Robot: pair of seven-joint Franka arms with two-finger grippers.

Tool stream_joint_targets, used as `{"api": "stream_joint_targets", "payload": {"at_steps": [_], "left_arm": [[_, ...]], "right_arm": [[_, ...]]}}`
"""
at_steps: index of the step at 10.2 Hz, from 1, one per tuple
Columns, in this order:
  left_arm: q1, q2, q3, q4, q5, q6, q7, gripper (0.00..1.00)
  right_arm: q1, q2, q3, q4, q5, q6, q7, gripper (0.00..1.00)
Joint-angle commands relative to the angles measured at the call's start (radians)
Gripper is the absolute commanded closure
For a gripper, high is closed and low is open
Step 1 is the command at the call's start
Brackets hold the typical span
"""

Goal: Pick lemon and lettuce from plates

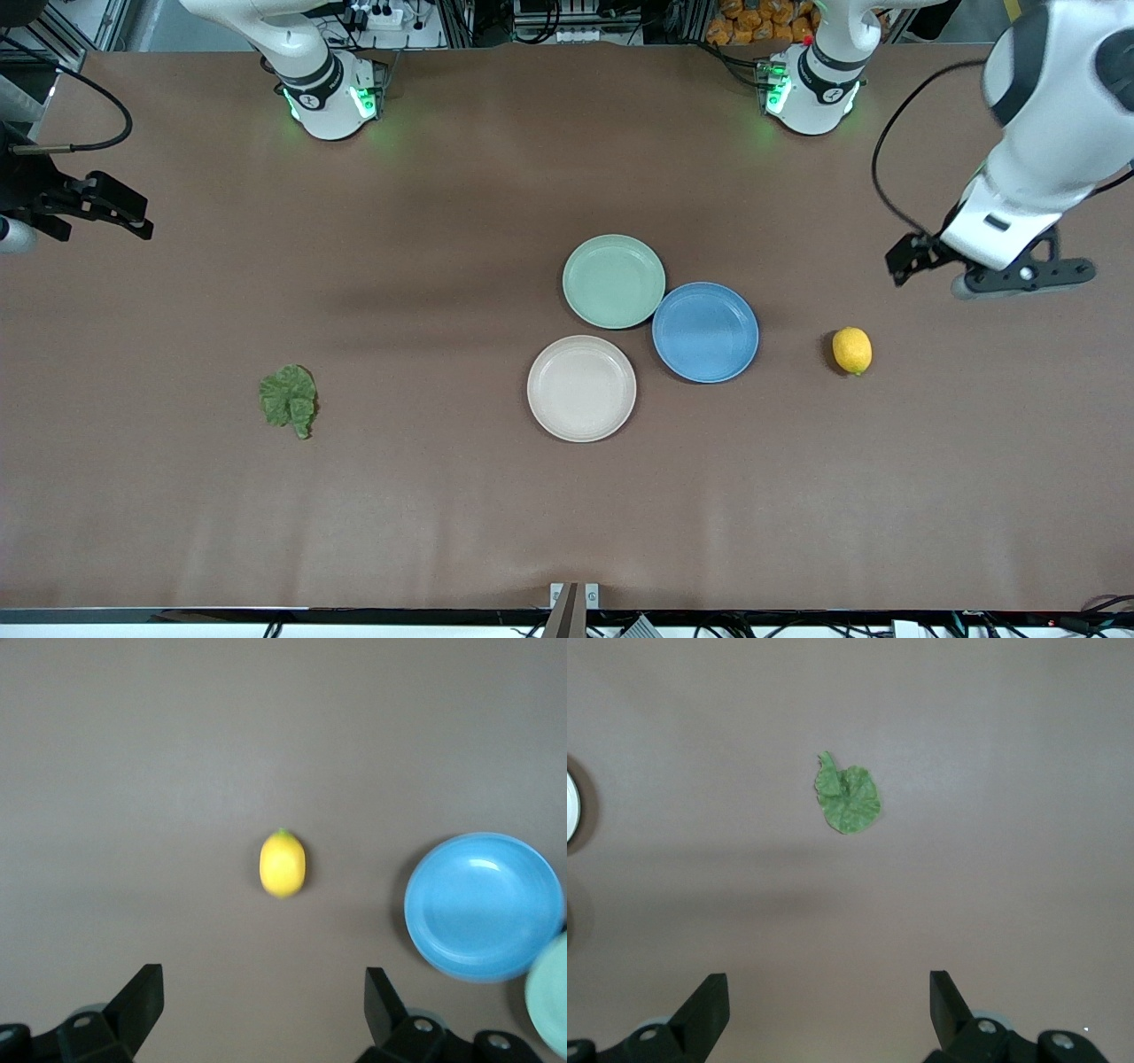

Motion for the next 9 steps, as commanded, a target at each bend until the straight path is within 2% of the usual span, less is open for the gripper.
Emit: {"api": "stream_joint_targets", "payload": {"at_steps": [1,3,4,7,9], "left_arm": [[0.012,0.066,0.001,0.153,-0.08,-0.097,0.06,0.0],[0.024,0.032,0.009,0.164,-0.125,-0.097,0.097,0.0],[0.025,0.02,0.009,0.191,-0.123,-0.097,0.099,0.0],[0.029,-0.011,0.014,0.187,-0.123,-0.097,0.108,0.0],[0.029,-0.012,0.009,0.191,-0.125,-0.094,0.106,0.0]], "right_arm": [[-0.003,-0.032,0.002,-0.038,-0.009,0.032,-0.017,0.0],[-0.004,-0.032,0.0,-0.038,-0.003,0.039,-0.017,0.0],[-0.004,-0.032,0.0,-0.038,-0.003,0.041,-0.017,0.0],[-0.003,-0.038,0.0,-0.033,0.003,0.041,-0.01,0.0],[-0.003,-0.046,-0.003,-0.03,0.06,0.043,-0.009,0.0]]}}
